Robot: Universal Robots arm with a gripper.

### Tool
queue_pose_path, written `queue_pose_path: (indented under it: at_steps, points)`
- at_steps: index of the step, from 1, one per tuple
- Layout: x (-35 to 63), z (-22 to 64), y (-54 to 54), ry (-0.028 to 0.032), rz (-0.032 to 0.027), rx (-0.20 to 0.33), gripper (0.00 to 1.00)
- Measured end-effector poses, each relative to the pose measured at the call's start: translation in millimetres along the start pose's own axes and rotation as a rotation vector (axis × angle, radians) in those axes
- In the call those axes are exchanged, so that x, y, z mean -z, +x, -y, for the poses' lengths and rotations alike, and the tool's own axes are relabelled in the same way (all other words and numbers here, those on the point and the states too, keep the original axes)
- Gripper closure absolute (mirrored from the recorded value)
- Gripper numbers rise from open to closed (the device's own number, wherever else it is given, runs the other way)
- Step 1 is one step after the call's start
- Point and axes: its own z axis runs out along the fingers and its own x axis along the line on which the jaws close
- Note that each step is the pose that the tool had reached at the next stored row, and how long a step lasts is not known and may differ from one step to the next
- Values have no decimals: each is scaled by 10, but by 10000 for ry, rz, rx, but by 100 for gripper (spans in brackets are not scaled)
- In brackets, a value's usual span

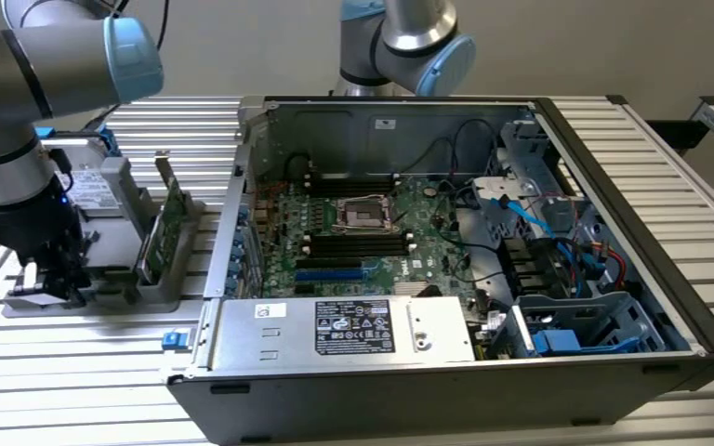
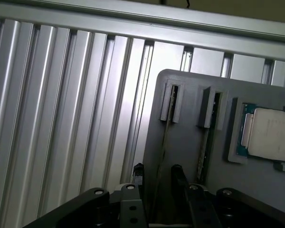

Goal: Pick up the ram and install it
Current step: 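Pick up the ram and move it above insertion slot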

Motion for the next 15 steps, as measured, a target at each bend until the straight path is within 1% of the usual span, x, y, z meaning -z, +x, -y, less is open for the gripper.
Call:
queue_pose_path:
  at_steps: [4,15]
  points:
    - [-54,7,-7,2,0,2,64]
    - [-58,7,-8,2,0,2,64]
